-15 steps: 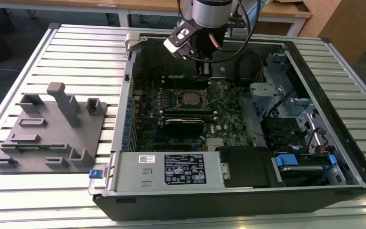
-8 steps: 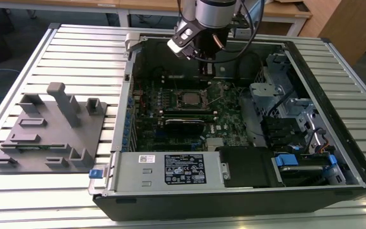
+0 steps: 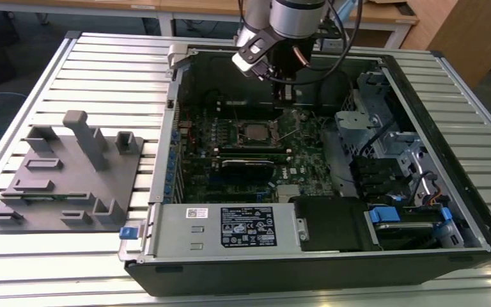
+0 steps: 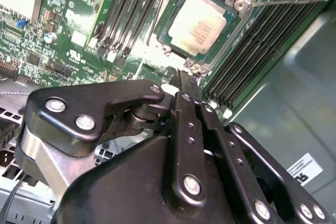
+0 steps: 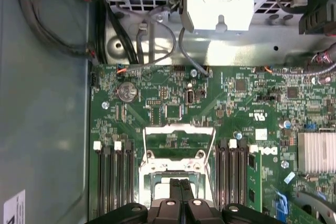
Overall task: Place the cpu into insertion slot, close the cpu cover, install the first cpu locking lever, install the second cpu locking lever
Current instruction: 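Close the cpu cover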
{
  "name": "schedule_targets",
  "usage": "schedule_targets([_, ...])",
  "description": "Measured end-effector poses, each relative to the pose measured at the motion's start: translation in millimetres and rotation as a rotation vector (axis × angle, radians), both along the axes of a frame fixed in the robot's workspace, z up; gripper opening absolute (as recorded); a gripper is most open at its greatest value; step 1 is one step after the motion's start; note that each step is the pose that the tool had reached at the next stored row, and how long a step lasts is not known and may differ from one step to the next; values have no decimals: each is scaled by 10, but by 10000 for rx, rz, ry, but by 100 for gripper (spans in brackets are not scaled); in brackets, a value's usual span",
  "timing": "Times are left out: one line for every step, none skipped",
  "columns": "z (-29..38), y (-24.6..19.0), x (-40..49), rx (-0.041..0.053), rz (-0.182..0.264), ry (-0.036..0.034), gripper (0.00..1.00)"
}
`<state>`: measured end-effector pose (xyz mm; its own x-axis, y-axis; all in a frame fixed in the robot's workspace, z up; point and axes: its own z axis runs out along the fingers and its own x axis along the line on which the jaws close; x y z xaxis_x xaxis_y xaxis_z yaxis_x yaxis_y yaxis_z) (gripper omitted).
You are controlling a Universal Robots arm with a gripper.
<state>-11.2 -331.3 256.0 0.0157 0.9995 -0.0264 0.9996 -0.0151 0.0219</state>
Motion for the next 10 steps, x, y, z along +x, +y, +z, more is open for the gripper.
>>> schedule_targets([0, 0, 14, 0, 0, 0, 10])
schedule_targets([-1, 0, 28, 0, -1, 0, 10])
schedule_targets([-1, 0, 43, 0, -1, 0, 10])
schedule_targets([-1, 0, 57, 0, 0, 0, 10])
schedule_targets([-2, 0, 70, 0, 0, 0, 10])
schedule_targets([-2, 0, 82, 0, 0, 0, 10])
schedule_targets([-2, 0, 95, 0, -1, 0, 10])
schedule_targets([-2, 0, 107, 0, 0, 0, 10])
schedule_targets([-2, 0, 119, 0, 0, 0, 10])
schedule_targets([-3, 0, 131, -1, -1, 0, 10])
